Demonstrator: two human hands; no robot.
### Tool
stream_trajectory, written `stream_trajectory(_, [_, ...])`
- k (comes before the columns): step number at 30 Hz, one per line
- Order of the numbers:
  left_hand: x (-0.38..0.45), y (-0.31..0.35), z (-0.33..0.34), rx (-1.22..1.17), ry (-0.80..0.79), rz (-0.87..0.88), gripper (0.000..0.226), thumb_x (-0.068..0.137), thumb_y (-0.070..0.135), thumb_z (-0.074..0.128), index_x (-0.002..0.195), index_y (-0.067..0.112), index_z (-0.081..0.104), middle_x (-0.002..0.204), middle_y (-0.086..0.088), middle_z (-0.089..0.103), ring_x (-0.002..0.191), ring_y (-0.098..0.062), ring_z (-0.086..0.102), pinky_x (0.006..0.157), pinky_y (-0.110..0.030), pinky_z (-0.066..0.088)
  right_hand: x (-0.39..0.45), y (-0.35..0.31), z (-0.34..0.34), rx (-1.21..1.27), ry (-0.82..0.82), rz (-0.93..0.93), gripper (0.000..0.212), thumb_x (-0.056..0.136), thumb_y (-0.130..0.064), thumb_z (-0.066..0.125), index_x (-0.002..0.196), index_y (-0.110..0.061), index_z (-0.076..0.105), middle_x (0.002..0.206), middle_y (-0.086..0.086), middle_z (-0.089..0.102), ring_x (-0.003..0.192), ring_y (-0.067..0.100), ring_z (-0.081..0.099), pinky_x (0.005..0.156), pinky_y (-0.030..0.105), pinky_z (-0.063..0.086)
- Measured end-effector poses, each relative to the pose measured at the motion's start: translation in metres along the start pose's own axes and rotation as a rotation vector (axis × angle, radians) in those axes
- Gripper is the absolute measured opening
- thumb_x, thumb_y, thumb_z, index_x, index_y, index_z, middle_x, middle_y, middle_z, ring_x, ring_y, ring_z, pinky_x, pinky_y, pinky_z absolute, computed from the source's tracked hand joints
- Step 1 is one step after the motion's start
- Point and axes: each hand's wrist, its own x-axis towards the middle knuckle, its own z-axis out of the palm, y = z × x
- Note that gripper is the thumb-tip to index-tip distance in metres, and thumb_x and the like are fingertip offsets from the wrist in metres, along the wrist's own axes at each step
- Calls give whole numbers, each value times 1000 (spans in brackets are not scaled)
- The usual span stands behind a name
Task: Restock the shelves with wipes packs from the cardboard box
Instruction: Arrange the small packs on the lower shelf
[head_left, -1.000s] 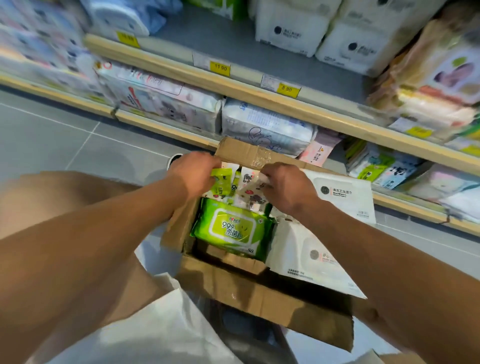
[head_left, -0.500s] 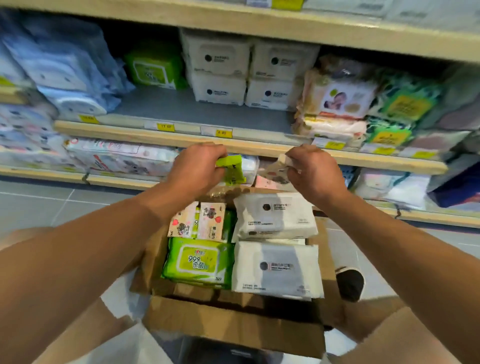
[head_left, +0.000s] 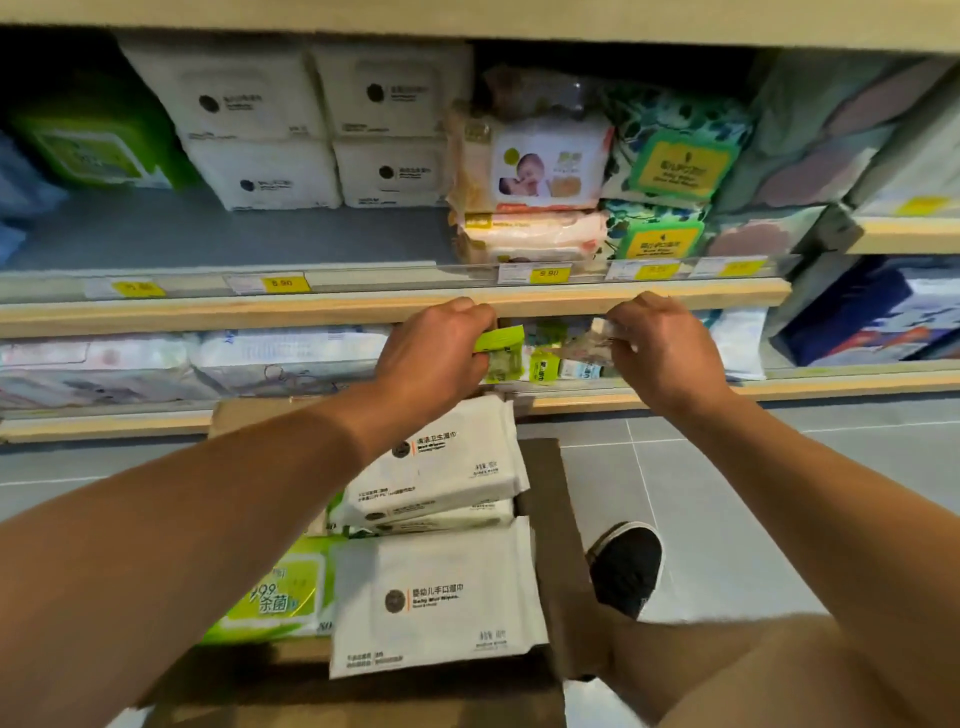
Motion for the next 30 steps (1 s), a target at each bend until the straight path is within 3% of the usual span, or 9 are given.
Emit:
stream_trajectory(12, [44,-15,64,-24,-106,-3,19,81,19,65,100,16,63,99,-4,62,92,-28,57,77,-40,48,30,70,102,-77,-150,49,17,83,-1,60,97,-7,68,92,15,63,86,38,56,61,41,52])
stream_trajectory(19, [51,-27,93,-97,-96,19,23,71,26,57,90,15,63,83,-4,62,75,-30,58,65,-42,50,39,90,152,-138,-248,82,21,86,-6,63,104,-12,69,99,14,65,89,37,57,67,39,49])
stream_trajectory(24, [58,-27,109,-76,-149,-56,18,74,23,64,92,22,62,87,1,61,80,-28,58,70,-42,49,39,95,174,-238,-226,33,18,76,-3,68,93,-8,71,86,15,67,75,37,58,74,40,44])
stream_trajectory(30, [63,-22,115,-20,-195,-83,21,76,21,66,96,23,62,93,0,62,87,-25,56,73,-36,47,37,96,180,-323,-223,41,24,75,-8,72,99,-10,70,96,15,66,89,37,54,81,42,41])
